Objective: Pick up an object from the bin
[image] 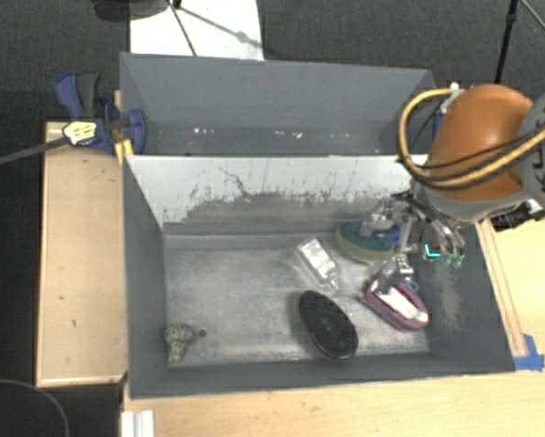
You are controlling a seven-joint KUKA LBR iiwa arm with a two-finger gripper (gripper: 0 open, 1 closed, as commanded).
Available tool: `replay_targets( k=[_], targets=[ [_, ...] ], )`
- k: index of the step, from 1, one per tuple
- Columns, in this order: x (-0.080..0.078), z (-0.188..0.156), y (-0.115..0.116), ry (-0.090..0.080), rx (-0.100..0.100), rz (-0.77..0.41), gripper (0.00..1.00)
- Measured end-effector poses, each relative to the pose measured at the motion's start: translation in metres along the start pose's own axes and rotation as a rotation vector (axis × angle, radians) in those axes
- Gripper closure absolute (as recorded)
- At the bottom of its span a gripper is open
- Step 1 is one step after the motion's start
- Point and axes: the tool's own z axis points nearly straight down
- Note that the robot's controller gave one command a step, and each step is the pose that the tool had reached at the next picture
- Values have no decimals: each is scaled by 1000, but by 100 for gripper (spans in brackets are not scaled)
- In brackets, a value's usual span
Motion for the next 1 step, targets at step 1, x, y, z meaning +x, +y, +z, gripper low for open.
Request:
replay_targets(
  k=[1],
  targets=[
    [69,103,-14,-23,4,-338,0]
  ],
)
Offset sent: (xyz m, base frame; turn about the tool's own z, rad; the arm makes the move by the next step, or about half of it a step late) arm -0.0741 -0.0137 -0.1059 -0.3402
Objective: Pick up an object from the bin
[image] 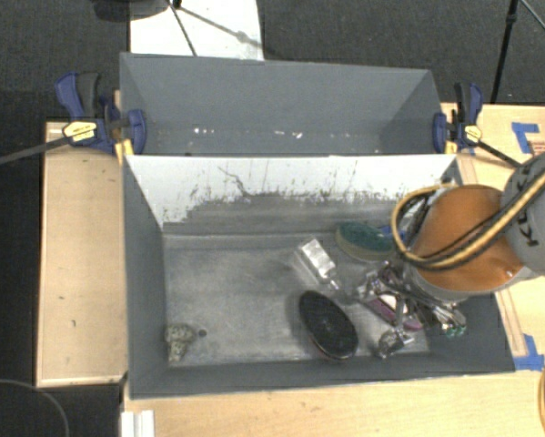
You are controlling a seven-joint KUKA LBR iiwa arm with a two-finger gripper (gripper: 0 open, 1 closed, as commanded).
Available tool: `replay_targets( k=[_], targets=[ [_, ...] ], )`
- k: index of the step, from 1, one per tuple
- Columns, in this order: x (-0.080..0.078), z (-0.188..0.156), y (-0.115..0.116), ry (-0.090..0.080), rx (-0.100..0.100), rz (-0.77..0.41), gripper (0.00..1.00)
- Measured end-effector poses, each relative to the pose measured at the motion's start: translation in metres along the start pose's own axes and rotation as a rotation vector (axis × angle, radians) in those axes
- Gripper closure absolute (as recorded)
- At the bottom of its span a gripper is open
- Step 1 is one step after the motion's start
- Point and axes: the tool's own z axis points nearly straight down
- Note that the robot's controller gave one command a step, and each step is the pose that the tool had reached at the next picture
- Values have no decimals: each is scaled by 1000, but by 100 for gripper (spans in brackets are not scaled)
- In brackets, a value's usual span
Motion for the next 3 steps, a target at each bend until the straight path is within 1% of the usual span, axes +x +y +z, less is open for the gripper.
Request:
replay_targets(
  k=[1,2,3],
  targets=[
    [-32,2,-67,15,-24,-118,0],
    [-33,2,-66,14,-23,-118,100],
    [-6,-166,-71,9,-3,-468,100]
  ],
)
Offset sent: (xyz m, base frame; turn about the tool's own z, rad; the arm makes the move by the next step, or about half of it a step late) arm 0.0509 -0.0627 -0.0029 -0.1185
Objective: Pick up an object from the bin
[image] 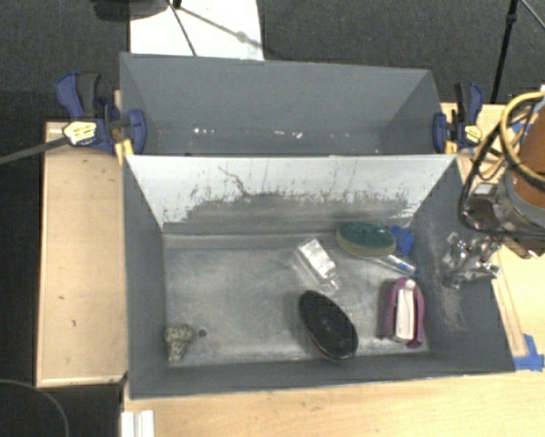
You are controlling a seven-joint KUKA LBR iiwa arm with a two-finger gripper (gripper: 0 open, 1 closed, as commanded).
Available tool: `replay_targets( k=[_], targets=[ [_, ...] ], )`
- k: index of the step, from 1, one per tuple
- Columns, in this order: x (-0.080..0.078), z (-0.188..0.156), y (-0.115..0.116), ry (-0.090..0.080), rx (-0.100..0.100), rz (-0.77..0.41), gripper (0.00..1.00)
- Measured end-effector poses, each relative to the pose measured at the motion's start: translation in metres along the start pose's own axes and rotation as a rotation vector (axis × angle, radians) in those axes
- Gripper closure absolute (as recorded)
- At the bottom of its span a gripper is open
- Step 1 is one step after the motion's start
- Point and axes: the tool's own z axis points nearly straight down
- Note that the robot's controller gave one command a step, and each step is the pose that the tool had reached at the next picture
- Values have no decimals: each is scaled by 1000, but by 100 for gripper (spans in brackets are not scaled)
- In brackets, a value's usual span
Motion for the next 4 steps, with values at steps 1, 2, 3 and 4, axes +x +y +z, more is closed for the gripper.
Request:
replay_targets(
  k=[1,2,3,4],
  targets=[
    [0,3,1,3,-7,5,0],
    [-3,135,20,7,-14,105,0],
    [2,167,14,-9,-18,-360,0],
    [5,166,9,-4,-8,-357,100]
  ],
)
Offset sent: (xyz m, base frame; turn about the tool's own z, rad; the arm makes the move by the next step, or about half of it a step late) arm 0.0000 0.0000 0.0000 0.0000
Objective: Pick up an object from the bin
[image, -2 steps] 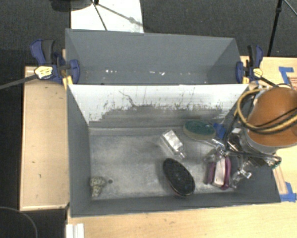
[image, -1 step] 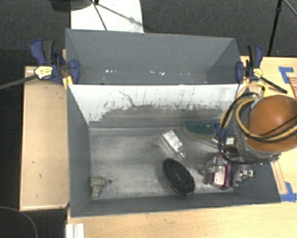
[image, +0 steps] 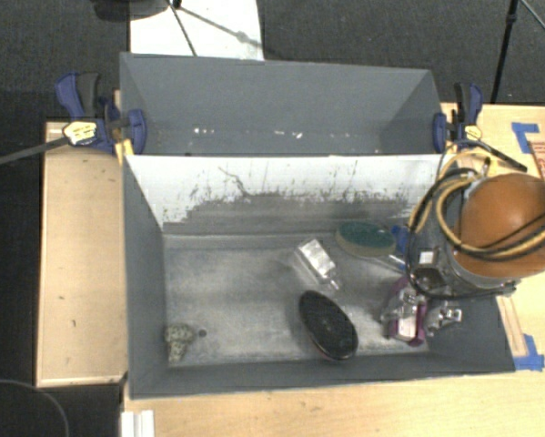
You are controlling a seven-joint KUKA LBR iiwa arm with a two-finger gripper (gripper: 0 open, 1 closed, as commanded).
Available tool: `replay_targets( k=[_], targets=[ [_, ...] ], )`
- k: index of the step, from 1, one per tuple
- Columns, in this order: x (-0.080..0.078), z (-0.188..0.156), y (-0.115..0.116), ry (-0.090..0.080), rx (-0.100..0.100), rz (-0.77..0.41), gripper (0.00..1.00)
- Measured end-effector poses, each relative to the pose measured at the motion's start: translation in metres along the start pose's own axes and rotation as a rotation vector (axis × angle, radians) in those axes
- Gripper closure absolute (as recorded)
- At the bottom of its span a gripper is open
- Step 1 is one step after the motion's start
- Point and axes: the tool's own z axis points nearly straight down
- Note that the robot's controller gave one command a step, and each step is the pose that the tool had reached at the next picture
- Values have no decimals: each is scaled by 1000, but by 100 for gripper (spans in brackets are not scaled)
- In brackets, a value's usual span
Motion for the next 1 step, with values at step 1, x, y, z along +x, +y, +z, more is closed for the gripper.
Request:
replay_targets(
  k=[1],
  targets=[
    [-3,-169,-15,4,6,3,100]
  ],
)
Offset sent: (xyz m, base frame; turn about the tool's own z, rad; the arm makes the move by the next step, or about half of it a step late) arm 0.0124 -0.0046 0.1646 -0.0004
